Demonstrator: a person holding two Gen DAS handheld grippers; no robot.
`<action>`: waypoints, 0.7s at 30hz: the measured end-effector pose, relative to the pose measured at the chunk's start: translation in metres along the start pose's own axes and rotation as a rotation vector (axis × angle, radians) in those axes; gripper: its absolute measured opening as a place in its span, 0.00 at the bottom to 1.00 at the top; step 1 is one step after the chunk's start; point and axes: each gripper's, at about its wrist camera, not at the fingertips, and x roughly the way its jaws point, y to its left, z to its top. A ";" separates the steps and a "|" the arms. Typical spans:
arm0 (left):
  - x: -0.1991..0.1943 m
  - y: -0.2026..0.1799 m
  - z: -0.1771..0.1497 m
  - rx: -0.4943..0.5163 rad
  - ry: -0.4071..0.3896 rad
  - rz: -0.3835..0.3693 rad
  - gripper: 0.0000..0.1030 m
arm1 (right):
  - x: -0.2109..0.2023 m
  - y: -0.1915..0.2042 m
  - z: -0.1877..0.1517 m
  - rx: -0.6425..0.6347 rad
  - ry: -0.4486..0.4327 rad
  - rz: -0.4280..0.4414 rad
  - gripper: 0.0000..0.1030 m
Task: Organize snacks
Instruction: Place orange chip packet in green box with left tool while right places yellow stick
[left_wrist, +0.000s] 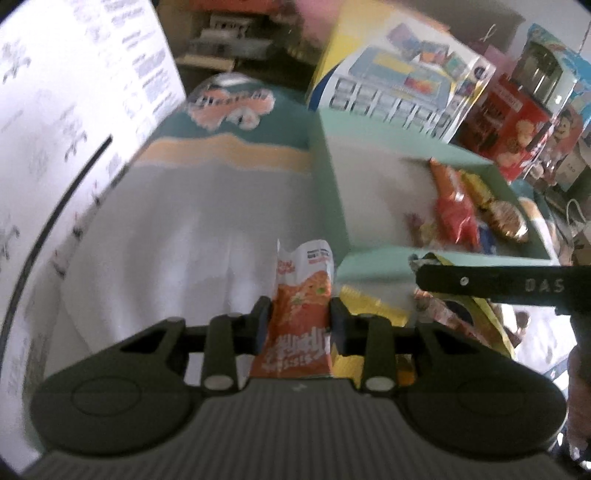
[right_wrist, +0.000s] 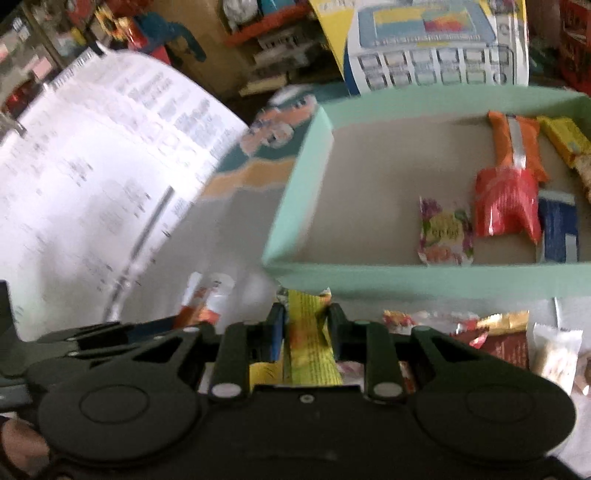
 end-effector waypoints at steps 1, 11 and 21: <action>-0.002 -0.002 0.007 0.008 -0.008 -0.004 0.33 | -0.007 -0.002 0.005 0.003 -0.015 0.005 0.24; 0.027 -0.053 0.104 0.094 -0.096 -0.030 0.33 | -0.013 -0.053 0.089 0.083 -0.153 -0.086 0.24; 0.127 -0.094 0.165 0.152 -0.050 0.029 0.33 | 0.050 -0.115 0.152 0.174 -0.131 -0.148 0.24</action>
